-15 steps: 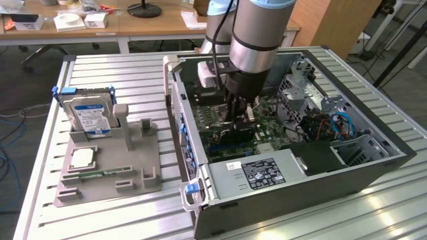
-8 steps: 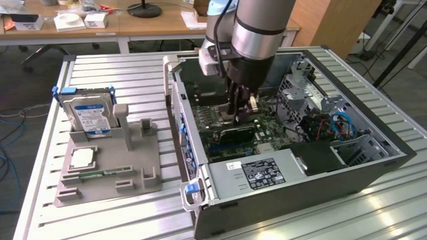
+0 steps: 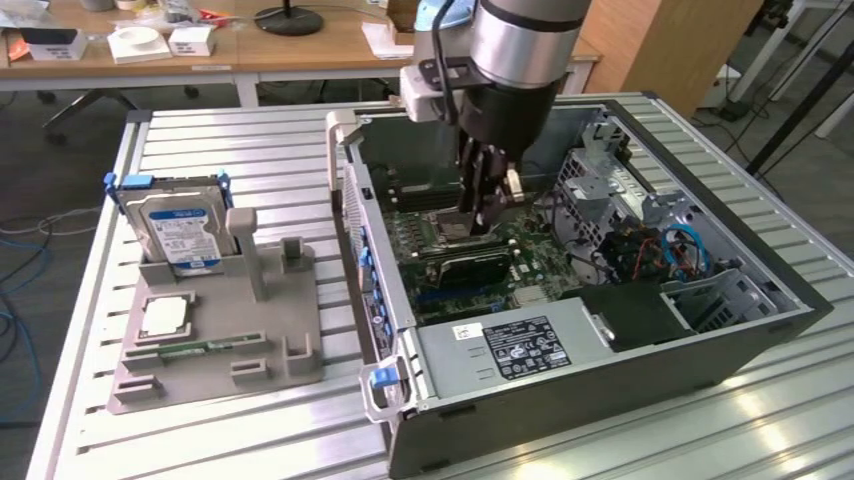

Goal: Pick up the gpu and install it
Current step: 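Insert the gpu into the slot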

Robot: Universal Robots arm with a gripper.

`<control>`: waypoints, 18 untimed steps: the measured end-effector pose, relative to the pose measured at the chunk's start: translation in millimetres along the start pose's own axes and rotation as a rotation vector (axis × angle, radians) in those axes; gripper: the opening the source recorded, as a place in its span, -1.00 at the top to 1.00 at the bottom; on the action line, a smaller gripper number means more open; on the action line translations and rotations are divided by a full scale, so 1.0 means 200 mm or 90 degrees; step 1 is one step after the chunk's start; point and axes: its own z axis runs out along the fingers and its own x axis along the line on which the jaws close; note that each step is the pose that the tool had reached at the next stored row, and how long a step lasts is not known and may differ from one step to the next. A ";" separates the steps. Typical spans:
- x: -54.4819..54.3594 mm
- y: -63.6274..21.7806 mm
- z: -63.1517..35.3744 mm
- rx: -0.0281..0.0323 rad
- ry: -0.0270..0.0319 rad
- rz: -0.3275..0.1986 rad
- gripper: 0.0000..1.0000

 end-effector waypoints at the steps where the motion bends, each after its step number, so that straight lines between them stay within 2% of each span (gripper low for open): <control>1: 0.00 0.000 -0.012 0.0000 0.0000 0.000 0.21; 6: 0.00 -0.001 -0.052 0.0000 0.0000 0.000 0.21; 18: 0.00 -0.001 -0.065 0.0000 -0.0002 0.000 0.21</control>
